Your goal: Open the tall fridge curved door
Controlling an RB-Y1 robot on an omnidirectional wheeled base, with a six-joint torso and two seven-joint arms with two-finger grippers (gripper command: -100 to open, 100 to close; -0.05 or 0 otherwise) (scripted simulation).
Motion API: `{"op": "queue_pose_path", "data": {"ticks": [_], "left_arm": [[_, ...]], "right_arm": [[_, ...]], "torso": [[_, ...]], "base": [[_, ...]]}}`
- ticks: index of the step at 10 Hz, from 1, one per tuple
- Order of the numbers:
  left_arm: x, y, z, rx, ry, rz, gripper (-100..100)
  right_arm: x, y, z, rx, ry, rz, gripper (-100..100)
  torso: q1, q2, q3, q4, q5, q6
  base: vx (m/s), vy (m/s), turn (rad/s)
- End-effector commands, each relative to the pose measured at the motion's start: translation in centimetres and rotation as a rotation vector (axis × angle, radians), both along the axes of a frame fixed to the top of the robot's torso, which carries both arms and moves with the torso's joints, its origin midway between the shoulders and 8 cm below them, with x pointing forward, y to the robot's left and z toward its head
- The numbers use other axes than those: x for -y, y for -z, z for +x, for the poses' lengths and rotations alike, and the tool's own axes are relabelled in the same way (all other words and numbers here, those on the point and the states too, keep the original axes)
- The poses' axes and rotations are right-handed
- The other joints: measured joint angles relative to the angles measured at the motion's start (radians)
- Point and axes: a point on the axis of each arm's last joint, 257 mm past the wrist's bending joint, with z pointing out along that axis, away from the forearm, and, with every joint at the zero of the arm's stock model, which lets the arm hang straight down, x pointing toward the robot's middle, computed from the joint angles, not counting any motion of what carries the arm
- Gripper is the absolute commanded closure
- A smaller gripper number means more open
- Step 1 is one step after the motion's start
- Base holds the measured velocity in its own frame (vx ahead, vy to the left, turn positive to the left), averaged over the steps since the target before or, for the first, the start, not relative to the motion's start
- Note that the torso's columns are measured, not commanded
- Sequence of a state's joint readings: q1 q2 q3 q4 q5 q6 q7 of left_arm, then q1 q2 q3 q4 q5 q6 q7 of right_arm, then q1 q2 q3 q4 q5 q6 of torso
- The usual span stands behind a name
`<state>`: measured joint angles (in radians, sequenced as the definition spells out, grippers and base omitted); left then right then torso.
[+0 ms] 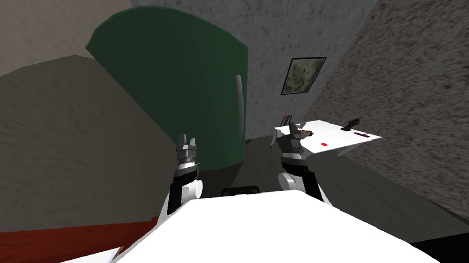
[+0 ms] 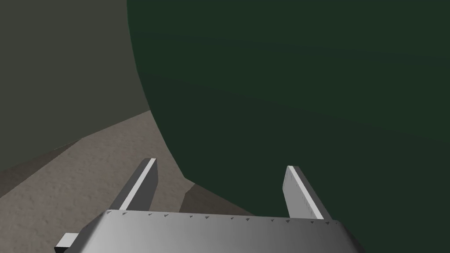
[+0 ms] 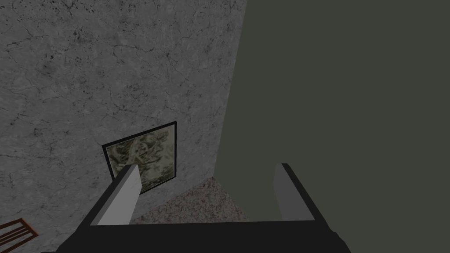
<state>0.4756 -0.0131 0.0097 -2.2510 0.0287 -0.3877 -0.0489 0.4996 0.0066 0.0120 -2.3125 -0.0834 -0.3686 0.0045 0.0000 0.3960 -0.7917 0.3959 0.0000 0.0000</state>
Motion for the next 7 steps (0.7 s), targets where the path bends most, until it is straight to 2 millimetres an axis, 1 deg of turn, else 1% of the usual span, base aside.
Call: {"op": "queue_pose_path", "data": {"ticks": [1,3,4,5,7], "left_arm": [[0.0,0.0,0.0,0.0,0.0,0.0,0],[0.0,0.0,0.0,0.0,0.0,0.0,0],[-0.1,0.0,0.3,-0.008,0.007,0.039,-100],[-0.2,-0.1,0.6,-0.013,0.007,0.068,-100],[-1.1,-0.5,1.5,-0.023,-0.007,0.128,-100]], "right_arm": [[0.0,0.0,0.0,0.0,0.0,0.0,0],[0.0,0.0,0.0,0.0,0.0,0.0,0],[0.0,0.0,0.0,0.0,0.0,0.0,0],[0.0,0.0,0.0,0.0,0.0,0.0,0],[0.0,0.0,0.0,-0.001,0.0,0.0,0]], "torso": [[0.0,0.074,-0.147,0.074,0.0,0.0],[0.0,0.222,-0.443,0.221,0.0,0.0],[0.0,0.295,-0.59,0.295,0.0,0.0],[-0.001,0.329,-0.659,0.328,0.0,0.0],[-0.003,0.34,-0.684,0.341,-0.001,0.0]], "base": [[0.0,0.0,0.0],[0.0,0.0,0.0],[0.011,-0.023,-0.024],[0.016,-0.054,-0.035],[0.027,-0.109,-0.052]]}}
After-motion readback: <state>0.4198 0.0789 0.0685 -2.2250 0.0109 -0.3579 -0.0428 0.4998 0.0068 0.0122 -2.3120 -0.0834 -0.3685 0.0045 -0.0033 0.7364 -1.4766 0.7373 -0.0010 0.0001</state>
